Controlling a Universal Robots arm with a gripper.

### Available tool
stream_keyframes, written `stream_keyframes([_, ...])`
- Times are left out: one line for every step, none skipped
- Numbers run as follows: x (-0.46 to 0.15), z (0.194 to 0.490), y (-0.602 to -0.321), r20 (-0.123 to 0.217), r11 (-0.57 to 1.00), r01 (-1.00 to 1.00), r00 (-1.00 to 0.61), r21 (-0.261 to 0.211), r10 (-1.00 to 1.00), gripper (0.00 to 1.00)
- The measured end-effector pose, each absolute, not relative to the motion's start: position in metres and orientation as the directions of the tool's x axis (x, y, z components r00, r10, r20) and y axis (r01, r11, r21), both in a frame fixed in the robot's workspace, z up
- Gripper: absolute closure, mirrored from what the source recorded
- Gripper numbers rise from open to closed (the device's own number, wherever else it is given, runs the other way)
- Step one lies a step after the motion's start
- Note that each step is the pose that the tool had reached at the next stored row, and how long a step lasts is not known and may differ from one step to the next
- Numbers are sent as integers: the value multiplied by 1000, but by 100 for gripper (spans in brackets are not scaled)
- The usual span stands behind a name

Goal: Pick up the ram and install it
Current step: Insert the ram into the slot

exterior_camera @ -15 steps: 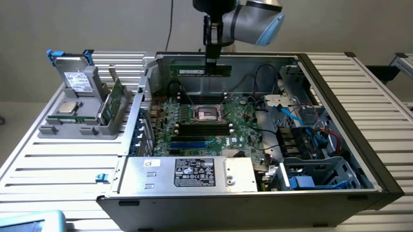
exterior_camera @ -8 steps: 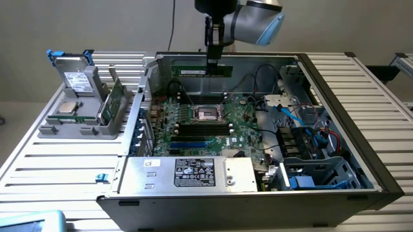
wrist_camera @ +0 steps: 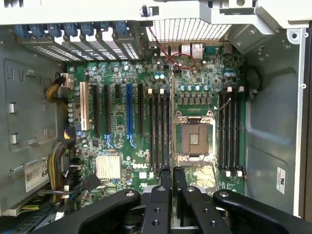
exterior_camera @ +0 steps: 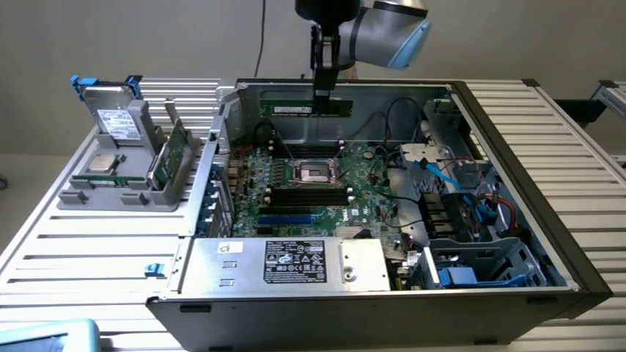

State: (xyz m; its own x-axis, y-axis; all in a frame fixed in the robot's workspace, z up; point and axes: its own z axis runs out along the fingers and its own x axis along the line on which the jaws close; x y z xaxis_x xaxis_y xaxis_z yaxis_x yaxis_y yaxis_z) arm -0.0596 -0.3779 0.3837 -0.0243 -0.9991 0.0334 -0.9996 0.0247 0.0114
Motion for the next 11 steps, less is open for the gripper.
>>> stream_keyframes([-60, 384, -378, 33, 25, -1000, -24, 12, -999, 86])
stream_keyframes([-60, 384, -378, 33, 25, -1000, -24, 12, -999, 86])
stream_keyframes([-59, 383, -378, 33, 25, -1000, -24, 13, -999, 86])
stream_keyframes([-59, 382, -378, 33, 25, -1000, -24, 13, -999, 86])
stream_keyframes([-59, 380, -378, 35, 25, -1000, -24, 13, -999, 86])
stream_keyframes([-59, 378, -378, 36, 25, -1000, -24, 13, -999, 86])
stream_keyframes([-59, 377, -378, 36, 25, -1000, -24, 13, -999, 86])
stream_keyframes([-59, 375, -378, 37, 25, -1000, -24, 13, -999, 86])
stream_keyframes([-59, 373, -378, 37, 25, -1000, -24, 13, -999, 86])
stream_keyframes([-59, 371, -378, 37, 25, -1000, -24, 13, -999, 86])
stream_keyframes([-59, 369, -378, 37, 25, -1000, -24, 13, -999, 86])
